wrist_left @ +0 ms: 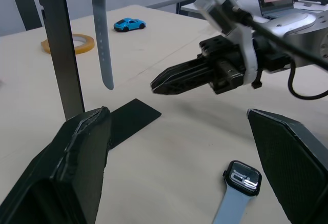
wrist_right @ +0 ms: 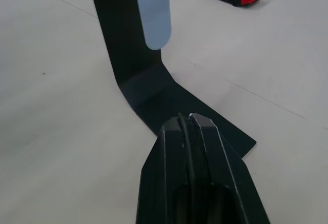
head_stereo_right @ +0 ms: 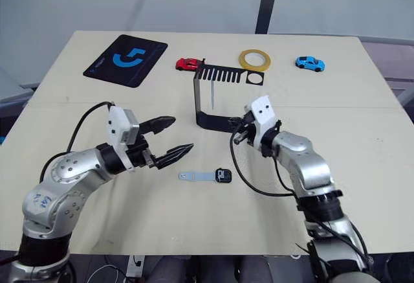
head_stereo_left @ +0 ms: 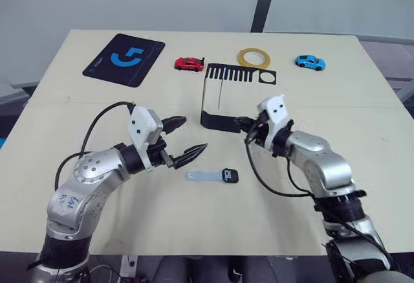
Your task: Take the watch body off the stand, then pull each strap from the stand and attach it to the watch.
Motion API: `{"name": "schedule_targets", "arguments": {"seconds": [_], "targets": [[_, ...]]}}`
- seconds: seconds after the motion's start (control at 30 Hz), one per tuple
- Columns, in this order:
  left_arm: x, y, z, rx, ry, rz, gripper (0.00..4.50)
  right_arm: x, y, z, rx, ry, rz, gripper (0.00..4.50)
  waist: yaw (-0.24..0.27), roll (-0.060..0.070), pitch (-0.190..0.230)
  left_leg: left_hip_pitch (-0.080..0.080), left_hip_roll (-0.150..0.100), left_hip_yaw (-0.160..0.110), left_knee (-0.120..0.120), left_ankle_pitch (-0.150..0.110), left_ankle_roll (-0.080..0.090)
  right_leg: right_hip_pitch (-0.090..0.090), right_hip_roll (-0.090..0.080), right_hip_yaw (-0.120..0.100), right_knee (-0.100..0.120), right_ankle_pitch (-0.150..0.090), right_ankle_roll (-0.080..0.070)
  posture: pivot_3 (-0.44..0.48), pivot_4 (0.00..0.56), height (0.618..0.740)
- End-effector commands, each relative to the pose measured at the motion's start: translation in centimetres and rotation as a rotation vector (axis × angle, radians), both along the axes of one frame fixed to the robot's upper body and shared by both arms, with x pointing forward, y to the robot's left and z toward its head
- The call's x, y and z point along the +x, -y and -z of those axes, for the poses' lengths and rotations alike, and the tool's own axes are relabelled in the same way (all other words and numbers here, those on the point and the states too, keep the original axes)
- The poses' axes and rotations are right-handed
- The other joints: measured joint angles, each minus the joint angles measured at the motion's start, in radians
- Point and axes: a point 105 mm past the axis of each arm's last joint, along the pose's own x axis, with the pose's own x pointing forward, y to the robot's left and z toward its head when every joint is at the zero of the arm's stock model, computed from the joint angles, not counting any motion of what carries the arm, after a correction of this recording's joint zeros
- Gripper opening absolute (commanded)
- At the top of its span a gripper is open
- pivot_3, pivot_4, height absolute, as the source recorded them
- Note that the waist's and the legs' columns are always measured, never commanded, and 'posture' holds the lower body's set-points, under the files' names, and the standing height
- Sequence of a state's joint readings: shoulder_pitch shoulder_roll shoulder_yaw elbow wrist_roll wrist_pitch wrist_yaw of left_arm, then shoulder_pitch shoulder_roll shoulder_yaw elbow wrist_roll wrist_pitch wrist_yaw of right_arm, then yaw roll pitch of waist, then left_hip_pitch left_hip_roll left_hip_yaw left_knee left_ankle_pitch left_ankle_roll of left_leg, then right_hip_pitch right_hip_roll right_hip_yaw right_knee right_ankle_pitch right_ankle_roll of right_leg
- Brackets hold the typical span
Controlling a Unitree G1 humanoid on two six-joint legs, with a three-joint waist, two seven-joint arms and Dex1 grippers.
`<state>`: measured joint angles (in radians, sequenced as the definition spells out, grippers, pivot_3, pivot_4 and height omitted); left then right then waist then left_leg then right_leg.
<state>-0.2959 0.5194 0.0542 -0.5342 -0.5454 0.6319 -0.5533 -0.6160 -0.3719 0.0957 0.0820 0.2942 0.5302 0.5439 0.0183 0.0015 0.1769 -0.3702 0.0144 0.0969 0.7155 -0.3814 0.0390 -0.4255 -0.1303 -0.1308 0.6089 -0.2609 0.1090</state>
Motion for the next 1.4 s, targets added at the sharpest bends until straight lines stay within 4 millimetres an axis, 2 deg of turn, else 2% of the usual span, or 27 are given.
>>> {"name": "schedule_targets", "arguments": {"seconds": [0.03, 0.27, 0.5, 0.83, 1.13, 1.23, 1.3, 1.4], "targets": [[-0.4, 0.7, -0.6, -0.008, 0.040, -0.005, 4.50, 1.3, -0.1, 0.0, -0.021, 0.029, 0.028, 0.07, -0.002, 0.000, 0.000, 0.000, 0.000, 0.000, 0.000, 0.000, 0.000, 0.000, 0.000, 0.000, 0.000, 0.000, 0.000, 0.000, 0.150, 0.732], [-0.2, 0.9, -0.4, -0.012, 0.040, -0.049, 4.50, 2.4, -0.6, 1.5, -0.055, -0.010, 0.028, 0.07, -0.023, 0.000, 0.000, 0.000, 0.001, -0.001, -0.001, 0.000, 0.000, 0.000, 0.000, -0.001, 0.000, 0.000, 0.000, 0.000, 0.150, 0.732], [0.5, 1.7, -0.4, -0.022, 0.044, -0.098, 4.50, 2.9, -0.4, 2.9, -0.077, -0.068, 0.056, 0.07, -0.022, 0.000, 0.000, 0.000, 0.002, -0.001, -0.001, 0.000, 0.000, 0.000, 0.000, 0.000, 0.000, 0.000, 0.000, 0.000, 0.150, 0.732], [2.5, 5.7, -0.7, -0.043, 0.103, -0.221, 4.50, 2.2, -1.0, 3.9, -0.097, -0.101, 0.033, 0.07, -0.023, 0.000, 0.000, 0.000, 0.002, -0.001, -0.001, 0.000, 0.000, 0.000, 0.000, 0.000, 0.001, 0.000, 0.000, 0.000, 0.150, 0.732], [4.0, 6.8, -1.1, -0.086, 0.141, -0.361, 4.50, 1.8, -1.0, 4.2, -0.121, -0.110, 0.028, 0.07, -0.021, 0.000, 0.000, 0.000, 0.002, -0.001, 0.000, 0.000, 0.000, 0.000, 0.000, 0.000, 0.001, 0.000, 0.000, 0.000, 0.150, 0.732], [4.2, 7.3, -1.4, -0.104, 0.155, -0.362, 3.65, 1.7, -1.0, 4.2, -0.122, -0.115, 0.027, 0.00, -0.021, 0.000, 0.000, 0.000, 0.002, 0.000, 0.000, 0.000, 0.000, 0.000, -0.001, 0.000, 0.001, 0.000, 0.000, 0.000, 0.150, 0.732], [4.4, 7.5, -1.6, -0.119, 0.158, -0.370, 2.84, 1.7, -1.1, 4.3, -0.122, -0.118, 0.026, 0.00, -0.020, 0.000, 0.000, 0.000, 0.002, -0.001, 0.000, 0.000, 0.000, 0.000, 0.000, 0.000, 0.001, 0.000, 0.000, 0.000, 0.150, 0.732], [4.8, 7.5, -1.7, -0.128, 0.169, -0.397, 2.84, 1.8, -1.1, 4.5, -0.123, -0.120, 0.026, 0.00, -0.021, 0.000, 0.000, 0.000, 0.002, 0.000, 0.000, 0.000, 0.000, 0.000, -0.001, 0.000, 0.001, 0.000, 0.000, 0.000, 0.150, 0.732]]}}
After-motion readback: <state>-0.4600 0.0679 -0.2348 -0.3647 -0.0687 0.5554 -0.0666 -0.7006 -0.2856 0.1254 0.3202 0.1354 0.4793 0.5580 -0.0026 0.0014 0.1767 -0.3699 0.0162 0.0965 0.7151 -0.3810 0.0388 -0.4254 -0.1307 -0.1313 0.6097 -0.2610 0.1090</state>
